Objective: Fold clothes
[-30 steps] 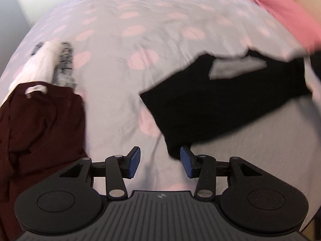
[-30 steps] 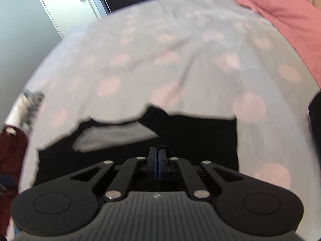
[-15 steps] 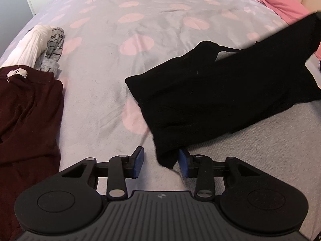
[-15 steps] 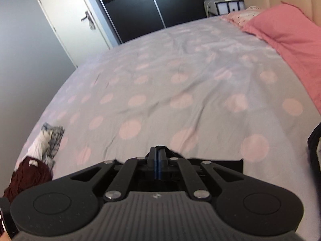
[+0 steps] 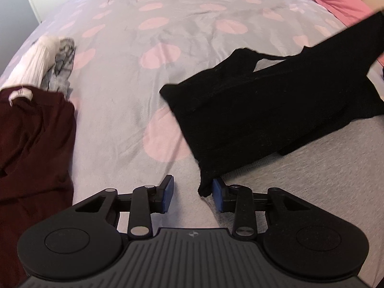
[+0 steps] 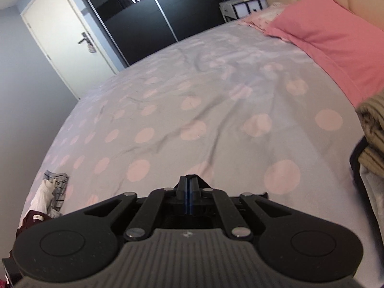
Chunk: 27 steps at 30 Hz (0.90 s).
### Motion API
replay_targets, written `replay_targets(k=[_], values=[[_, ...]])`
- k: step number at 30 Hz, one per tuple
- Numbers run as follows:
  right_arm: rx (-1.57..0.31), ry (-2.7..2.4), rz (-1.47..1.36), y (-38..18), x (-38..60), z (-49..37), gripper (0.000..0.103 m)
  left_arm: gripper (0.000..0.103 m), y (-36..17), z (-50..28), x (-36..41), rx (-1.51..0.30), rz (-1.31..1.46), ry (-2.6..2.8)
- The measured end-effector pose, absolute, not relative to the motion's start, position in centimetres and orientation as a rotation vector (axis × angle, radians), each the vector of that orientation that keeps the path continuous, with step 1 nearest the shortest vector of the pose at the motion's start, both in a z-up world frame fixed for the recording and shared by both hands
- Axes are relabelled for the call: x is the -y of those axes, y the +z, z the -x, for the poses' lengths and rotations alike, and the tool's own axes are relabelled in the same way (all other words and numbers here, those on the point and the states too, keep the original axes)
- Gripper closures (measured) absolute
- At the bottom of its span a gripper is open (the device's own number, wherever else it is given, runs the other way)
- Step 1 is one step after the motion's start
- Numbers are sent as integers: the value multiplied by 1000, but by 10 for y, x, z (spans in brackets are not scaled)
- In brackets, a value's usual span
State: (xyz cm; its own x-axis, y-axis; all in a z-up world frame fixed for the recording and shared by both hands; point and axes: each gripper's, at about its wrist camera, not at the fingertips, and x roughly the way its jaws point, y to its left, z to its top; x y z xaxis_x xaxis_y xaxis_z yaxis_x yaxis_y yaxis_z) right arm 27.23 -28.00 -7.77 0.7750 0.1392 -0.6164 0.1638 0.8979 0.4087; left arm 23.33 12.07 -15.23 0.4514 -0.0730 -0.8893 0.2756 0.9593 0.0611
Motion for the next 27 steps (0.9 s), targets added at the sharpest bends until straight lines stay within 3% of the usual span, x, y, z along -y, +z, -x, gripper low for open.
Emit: replay_targets(k=[10, 20, 27], values=[[-561, 93, -473, -27, 252, -267, 101, 72, -119, -197, -55, -937, -285, -467], [-541, 129, -515, -19, 249, -259, 101, 72, -153, -222, -5, -928, -156, -553], [-514, 181, -505, -7, 237, -252, 101, 72, -163, -229, -13, -906, -108, -454]])
